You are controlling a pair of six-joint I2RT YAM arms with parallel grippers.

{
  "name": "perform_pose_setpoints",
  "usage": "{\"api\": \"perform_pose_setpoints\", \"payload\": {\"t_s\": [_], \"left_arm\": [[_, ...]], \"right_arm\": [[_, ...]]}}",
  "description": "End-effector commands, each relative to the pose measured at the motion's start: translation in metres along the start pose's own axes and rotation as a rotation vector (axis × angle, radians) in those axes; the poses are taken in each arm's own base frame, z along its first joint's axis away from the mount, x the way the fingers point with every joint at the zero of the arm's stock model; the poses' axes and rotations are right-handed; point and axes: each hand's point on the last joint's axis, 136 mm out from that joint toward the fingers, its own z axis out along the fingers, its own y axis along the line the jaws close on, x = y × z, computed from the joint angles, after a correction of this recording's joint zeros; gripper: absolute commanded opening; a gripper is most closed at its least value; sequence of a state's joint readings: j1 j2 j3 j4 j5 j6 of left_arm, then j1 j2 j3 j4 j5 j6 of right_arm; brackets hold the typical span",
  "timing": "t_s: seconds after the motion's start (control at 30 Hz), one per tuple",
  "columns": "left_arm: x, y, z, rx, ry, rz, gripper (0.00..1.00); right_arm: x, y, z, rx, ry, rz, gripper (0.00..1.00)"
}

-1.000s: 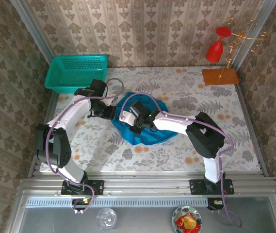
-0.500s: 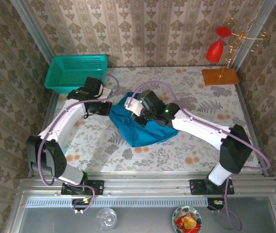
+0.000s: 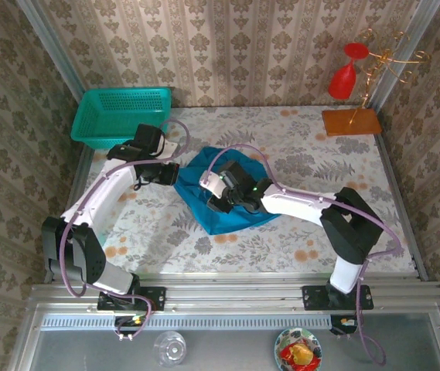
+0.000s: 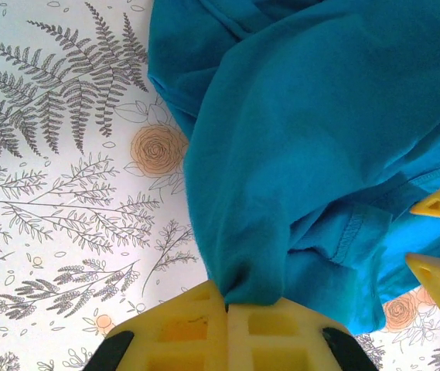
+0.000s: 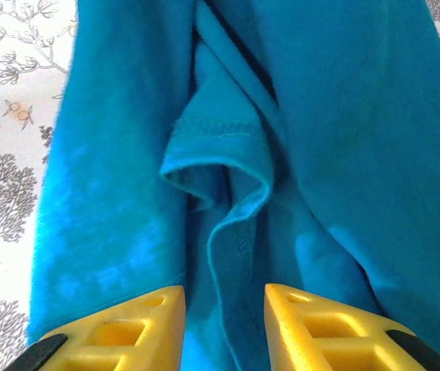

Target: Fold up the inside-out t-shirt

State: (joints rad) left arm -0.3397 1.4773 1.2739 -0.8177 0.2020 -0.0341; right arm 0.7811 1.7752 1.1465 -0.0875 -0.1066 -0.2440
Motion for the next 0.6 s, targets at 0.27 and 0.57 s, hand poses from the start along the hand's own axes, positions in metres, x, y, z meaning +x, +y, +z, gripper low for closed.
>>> {"api": "perform_pose_setpoints", "payload": {"t_s": [0.27, 0.57], "left_arm": [[0.003, -0.003, 0.001, 0.019, 0.011, -0.009, 0.0], [0.005, -0.002, 0.0, 0.014, 0.015, -0.004, 0.0]], "right_arm": [[-0.01, -0.008, 0.031, -0.067, -0.097, 0.073, 0.39], [-0.009, 0.009, 0.038, -0.179, -0.112, 0.089, 0.54]]}}
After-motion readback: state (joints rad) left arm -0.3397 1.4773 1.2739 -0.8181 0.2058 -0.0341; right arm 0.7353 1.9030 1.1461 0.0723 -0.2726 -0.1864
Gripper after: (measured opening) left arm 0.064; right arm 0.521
